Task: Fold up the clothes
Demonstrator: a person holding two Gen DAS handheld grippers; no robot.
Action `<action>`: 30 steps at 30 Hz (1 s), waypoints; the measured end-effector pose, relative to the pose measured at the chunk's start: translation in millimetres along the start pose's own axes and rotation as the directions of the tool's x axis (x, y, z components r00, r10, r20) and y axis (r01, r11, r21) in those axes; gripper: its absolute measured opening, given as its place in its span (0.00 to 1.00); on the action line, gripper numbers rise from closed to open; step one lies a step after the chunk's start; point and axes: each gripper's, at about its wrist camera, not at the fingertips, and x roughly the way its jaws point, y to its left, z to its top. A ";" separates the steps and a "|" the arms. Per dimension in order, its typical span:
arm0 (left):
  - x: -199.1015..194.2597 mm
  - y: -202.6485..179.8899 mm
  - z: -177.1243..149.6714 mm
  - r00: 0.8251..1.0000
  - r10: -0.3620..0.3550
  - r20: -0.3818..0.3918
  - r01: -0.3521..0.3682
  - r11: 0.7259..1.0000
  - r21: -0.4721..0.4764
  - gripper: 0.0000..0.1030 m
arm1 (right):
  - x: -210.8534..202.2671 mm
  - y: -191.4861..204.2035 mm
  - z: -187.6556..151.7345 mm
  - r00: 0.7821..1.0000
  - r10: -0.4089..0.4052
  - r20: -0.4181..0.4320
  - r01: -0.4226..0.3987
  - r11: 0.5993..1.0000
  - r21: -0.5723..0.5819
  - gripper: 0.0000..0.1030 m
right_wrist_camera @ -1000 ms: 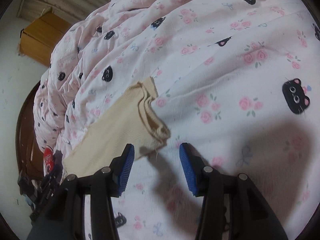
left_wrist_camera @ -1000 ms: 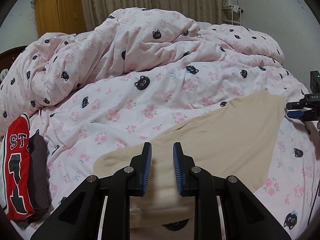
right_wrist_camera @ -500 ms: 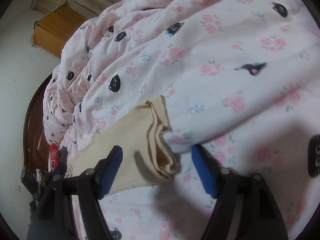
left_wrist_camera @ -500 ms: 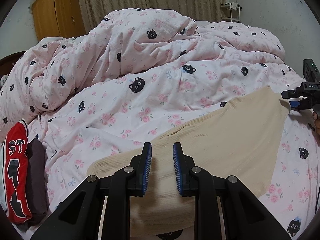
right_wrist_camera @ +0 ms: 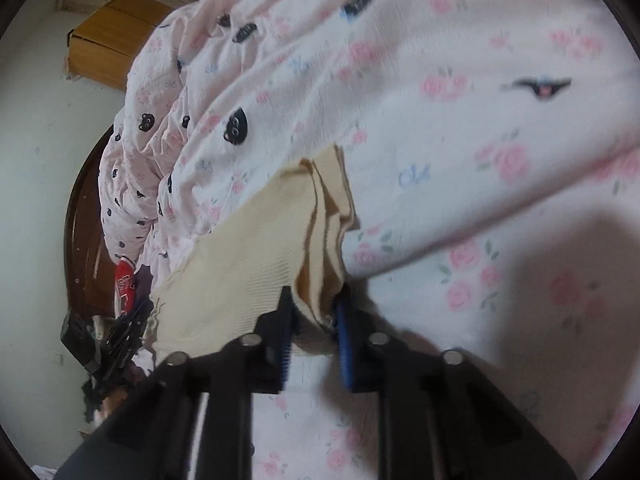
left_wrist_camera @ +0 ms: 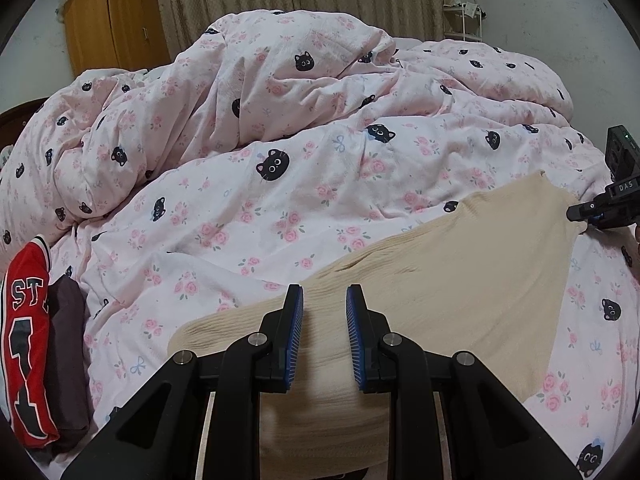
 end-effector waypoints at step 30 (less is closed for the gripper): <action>-10.9 86.3 -7.6 0.998 0.015 -0.066 -0.024 0.991 -0.135 0.19 | 18.9 152.8 9.8 0.986 -0.155 -0.068 0.121 0.924 -0.363 0.11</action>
